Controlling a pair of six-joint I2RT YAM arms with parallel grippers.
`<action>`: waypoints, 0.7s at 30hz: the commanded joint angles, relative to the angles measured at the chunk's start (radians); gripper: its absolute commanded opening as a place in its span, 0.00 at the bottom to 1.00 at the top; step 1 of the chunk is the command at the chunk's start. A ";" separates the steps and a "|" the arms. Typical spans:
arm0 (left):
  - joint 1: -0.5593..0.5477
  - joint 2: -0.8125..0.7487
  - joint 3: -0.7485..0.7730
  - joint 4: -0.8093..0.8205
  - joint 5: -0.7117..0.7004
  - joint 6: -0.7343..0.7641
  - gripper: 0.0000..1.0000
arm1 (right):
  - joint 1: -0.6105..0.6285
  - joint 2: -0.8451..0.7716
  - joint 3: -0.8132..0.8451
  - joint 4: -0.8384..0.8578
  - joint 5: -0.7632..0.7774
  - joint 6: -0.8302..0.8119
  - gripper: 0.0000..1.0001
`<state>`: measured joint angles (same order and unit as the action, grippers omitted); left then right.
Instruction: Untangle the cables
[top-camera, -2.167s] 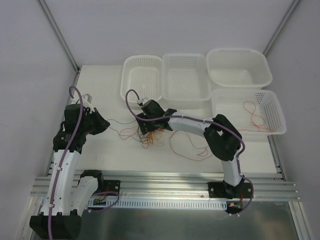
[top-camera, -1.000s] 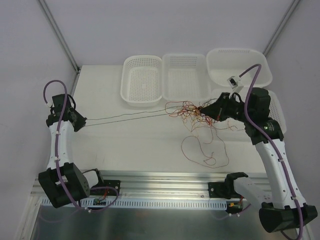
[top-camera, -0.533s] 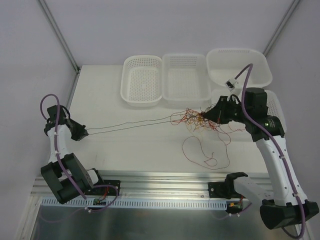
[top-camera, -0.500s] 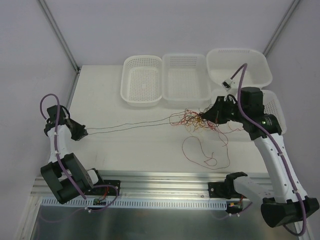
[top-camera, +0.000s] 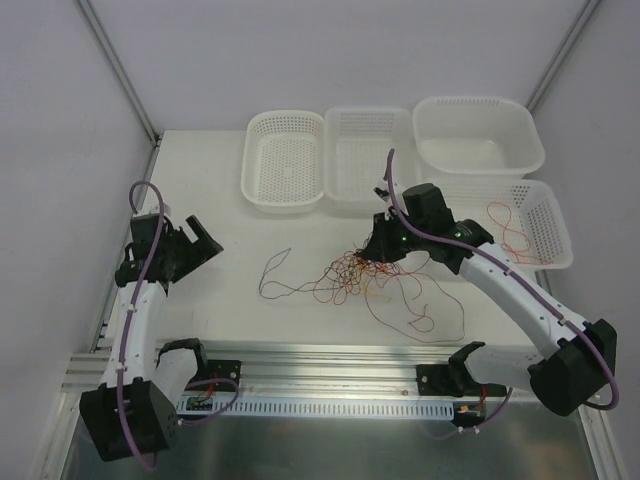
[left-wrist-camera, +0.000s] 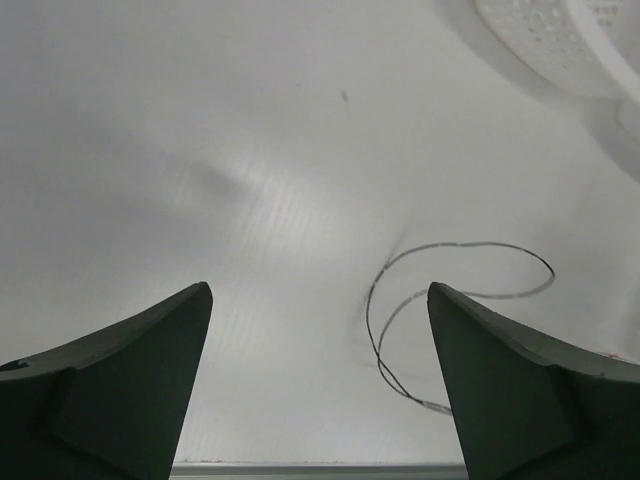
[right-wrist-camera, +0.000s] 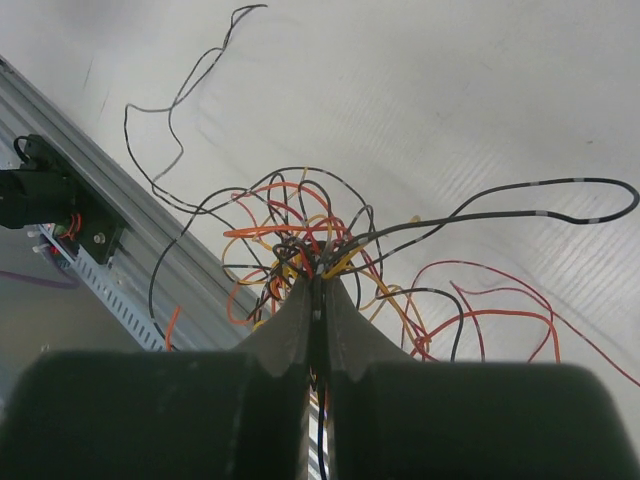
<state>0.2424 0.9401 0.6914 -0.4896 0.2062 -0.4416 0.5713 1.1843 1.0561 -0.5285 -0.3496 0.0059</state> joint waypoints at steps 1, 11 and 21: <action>-0.080 -0.083 -0.003 0.017 0.123 0.050 0.91 | 0.028 0.030 0.038 0.070 0.041 -0.032 0.01; -0.535 -0.075 0.114 0.037 0.153 0.095 0.93 | 0.088 0.078 0.062 0.058 0.055 -0.087 0.01; -0.894 0.276 0.321 0.062 0.016 0.276 0.84 | 0.137 0.077 0.085 0.047 0.064 -0.113 0.01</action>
<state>-0.6128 1.1503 0.9562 -0.4473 0.2588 -0.2607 0.6998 1.2701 1.0897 -0.5045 -0.2951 -0.0834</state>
